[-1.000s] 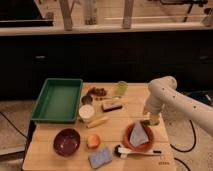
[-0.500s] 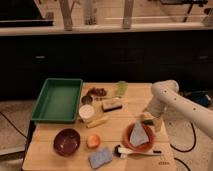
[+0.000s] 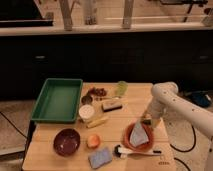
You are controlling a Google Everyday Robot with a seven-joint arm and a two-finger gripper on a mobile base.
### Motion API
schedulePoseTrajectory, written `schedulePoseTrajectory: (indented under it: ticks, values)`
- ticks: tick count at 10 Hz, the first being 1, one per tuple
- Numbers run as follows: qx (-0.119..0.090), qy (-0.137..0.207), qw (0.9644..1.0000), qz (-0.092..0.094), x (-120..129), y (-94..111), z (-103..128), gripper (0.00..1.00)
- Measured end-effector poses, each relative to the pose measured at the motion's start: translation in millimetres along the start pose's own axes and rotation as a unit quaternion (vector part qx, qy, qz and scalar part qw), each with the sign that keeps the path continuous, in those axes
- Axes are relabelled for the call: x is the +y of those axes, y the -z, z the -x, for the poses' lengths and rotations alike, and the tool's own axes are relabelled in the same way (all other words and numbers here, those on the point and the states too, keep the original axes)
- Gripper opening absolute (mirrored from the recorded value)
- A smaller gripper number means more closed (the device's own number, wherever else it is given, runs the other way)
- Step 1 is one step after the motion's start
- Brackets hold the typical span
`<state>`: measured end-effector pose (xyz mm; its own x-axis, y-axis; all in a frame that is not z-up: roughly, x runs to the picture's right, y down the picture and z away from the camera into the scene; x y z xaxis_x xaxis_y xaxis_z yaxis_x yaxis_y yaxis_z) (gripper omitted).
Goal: Place pepper in purple bowl
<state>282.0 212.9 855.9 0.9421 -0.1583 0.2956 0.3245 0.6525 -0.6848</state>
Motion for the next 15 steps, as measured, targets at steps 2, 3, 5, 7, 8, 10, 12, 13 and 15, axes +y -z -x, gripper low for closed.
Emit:
schedulePoseTrajectory:
  ticks: [2,3,5,7,8,10,12,13,15]
  values:
    - [0.002,0.003,1.0000,-0.003,-1.2,2.4,0.9,0.16]
    - [0.003,0.004,1.0000,-0.004,-1.0,4.1,0.7,0.06]
    - [0.010,0.007,0.9998,-0.019,-6.1,25.4,-1.4,0.00]
    - [0.016,0.006,0.9994,-0.030,-10.4,43.1,-5.6,0.00]
    - [0.018,0.006,0.9992,-0.035,-13.6,49.0,-7.0,0.00]
    - [0.021,0.001,0.9988,-0.044,-17.4,59.4,-12.2,0.00]
    - [0.023,-0.007,0.9984,-0.051,-21.8,65.4,-19.7,0.00]
    - [0.023,-0.011,0.9984,-0.051,-23.2,65.3,-22.5,0.00]
    - [0.022,-0.016,0.9982,-0.053,-28.3,66.7,-26.4,0.00]
